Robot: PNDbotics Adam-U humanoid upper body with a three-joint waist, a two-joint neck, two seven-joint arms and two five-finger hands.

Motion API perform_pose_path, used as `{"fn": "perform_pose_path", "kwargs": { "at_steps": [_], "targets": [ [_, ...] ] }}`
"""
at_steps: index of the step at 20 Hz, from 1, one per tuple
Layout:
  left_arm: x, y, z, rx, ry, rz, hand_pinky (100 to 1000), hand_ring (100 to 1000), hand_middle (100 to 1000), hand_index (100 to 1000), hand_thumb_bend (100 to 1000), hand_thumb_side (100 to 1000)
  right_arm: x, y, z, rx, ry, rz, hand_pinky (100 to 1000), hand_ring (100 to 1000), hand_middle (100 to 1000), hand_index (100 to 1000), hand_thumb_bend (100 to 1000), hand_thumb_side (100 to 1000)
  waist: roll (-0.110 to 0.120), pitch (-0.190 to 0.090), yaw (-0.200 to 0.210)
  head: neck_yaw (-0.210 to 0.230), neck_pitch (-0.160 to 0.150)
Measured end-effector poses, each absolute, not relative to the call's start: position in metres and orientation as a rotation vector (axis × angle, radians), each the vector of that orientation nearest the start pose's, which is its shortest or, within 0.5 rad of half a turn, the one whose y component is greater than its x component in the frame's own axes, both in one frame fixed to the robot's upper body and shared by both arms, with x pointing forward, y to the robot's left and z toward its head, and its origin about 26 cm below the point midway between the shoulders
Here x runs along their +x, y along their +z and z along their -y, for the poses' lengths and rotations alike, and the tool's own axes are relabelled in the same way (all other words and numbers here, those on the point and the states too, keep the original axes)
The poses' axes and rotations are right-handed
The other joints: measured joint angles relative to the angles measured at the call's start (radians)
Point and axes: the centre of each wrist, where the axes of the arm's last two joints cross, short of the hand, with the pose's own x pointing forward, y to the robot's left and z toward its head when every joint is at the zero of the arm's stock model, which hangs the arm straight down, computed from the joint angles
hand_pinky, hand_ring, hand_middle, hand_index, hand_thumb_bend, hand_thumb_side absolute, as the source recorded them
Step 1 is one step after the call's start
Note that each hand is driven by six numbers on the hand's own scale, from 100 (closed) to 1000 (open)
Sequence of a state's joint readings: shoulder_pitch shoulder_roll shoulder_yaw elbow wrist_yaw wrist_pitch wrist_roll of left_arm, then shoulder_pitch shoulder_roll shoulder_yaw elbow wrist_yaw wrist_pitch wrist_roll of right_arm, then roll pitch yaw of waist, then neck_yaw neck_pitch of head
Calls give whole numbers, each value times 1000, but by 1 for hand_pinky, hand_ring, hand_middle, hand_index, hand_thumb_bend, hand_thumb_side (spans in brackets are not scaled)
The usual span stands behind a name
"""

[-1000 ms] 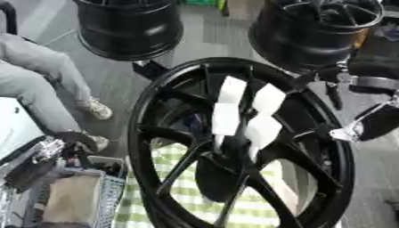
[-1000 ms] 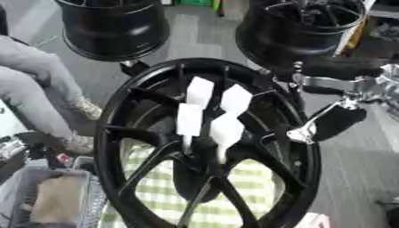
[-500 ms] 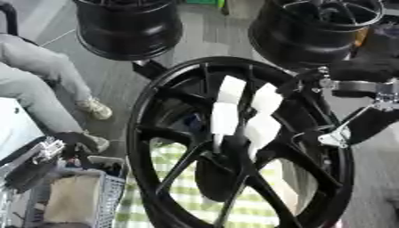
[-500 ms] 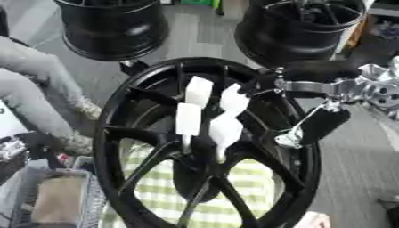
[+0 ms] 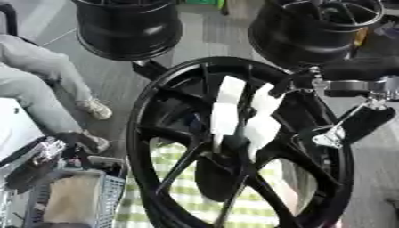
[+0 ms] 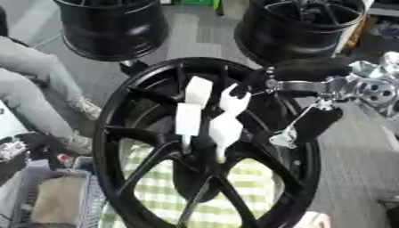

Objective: Pull the pin out of the wheel hub.

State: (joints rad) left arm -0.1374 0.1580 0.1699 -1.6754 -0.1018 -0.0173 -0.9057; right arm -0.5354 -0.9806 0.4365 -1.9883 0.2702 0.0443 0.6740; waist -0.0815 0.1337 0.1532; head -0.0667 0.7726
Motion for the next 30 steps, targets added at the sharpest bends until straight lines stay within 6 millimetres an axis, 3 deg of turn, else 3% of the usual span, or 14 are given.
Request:
{"fn": "perform_pose_path", "kwargs": {
  "at_steps": [30],
  "targets": [
    [308,69,-304,-333,-901,1599,586,463,598,704,100,909,301,258,223,-332,2003,1316,686,398,818,920,275,252,-4,3,27,-25,0]
  ]
}}
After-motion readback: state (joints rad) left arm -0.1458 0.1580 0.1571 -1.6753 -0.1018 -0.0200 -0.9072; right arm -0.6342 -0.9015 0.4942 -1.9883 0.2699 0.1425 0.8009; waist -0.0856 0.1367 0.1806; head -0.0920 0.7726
